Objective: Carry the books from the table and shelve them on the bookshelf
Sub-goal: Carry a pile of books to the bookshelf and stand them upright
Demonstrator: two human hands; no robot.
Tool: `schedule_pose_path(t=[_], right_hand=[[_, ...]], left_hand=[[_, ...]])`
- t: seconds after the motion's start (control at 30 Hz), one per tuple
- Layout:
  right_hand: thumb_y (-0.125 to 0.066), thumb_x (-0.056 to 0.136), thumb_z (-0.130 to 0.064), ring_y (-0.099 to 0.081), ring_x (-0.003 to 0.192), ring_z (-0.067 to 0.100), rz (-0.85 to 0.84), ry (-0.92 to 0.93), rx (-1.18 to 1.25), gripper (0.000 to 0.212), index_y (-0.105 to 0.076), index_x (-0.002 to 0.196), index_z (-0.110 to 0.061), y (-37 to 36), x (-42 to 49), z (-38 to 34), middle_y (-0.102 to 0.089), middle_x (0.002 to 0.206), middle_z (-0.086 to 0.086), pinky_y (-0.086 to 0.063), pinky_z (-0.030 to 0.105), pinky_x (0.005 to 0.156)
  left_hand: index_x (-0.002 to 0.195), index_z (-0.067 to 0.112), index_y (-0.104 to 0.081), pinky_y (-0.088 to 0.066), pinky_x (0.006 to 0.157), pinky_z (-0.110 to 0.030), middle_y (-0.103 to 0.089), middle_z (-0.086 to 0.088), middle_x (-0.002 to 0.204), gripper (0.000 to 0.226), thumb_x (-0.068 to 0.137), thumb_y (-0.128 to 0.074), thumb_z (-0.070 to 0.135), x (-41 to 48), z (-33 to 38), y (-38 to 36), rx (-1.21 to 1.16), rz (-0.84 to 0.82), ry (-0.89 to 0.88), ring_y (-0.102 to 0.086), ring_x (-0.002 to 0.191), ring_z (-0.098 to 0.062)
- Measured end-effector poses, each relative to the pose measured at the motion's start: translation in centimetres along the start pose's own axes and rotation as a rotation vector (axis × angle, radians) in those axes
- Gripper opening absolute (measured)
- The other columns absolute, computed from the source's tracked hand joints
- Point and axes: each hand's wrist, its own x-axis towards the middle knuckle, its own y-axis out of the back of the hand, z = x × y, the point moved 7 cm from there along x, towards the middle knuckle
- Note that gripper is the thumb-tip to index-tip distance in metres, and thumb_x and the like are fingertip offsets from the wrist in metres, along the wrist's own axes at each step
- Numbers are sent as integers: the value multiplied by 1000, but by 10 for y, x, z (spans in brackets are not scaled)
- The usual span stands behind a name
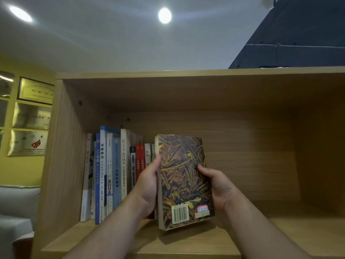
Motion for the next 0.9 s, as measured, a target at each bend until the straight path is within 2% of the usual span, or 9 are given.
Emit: schedule_pose_path(t=[0.1,0.2,0.37,0.47,0.53,0.63,0.73,0.83,0.9], right_hand=[[-68,81,-24,-73,98,41,40,28,22,61,-57,138,-3,12,-1,-3,-72,115,27,-59,53,83],[-69,82,-28,-68,111,47,109,110,156,61,-57,139,-8,24,-4,-17,-69,124,28,-55,62,92],[-64,95,-40,-76,77,45,335,265,386,39,-68,116,-7,61,-10,-37,-78,97,23,-57,54,80],[-66,94,-39,-76,87,44,447,357,393,35,-66,119,-14,69,-18,-42,-77,107,21,-59,58,77],[-65,96,-32,-71,97,42,545,409,239,23,-63,118,-25,71,-22,-44,-73,112,15,-57,66,82],[-64,99,-25,-68,102,35,646,437,-260,12,-61,104,-35,53,-20,-37,-70,105,6,-59,55,87],[-58,101,-15,-66,101,18,530,431,-579,24,-63,116,-33,14,-15,-19,-67,97,-9,-52,37,87],[-54,103,-15,-64,99,6,362,362,-683,29,-60,119,-38,-14,-10,0,-67,103,-14,-48,23,75],[-55,103,-22,-66,103,8,272,290,-678,28,-59,120,-43,-23,-10,9,-69,109,-11,-50,23,74]], left_hand=[[125,21,-67,-49,93,-48,-75,-12,116,70,98,-21,66,10,-3,9,8,13,-10,-67,113,-32],[125,26,-69,-47,98,-51,-73,-11,120,83,89,-14,75,14,-10,9,152,-11,-34,-65,116,-33],[137,26,-57,-50,96,-47,-59,6,140,68,98,-15,62,11,-1,6,192,5,-89,-59,121,-25],[134,26,-59,-53,82,-38,-59,7,139,55,103,-21,52,9,5,5,246,47,-138,-58,101,-22],[135,26,-58,-51,77,-36,-59,8,138,54,103,-23,52,9,5,5,269,46,-151,-53,93,-24],[140,26,-55,-51,84,-39,-57,10,139,57,102,-22,52,8,7,5,315,18,-133,-58,105,-26],[142,25,-54,-53,91,-42,-57,11,138,57,103,-22,51,3,8,6,348,5,-117,-57,116,-25],[136,23,-59,-55,90,-39,-61,9,132,50,105,-27,46,-6,14,8,372,6,-143,-60,116,-19],[121,25,-66,-56,88,-37,-68,9,117,38,105,-35,39,-15,22,20,402,65,-217,-63,110,-16]])
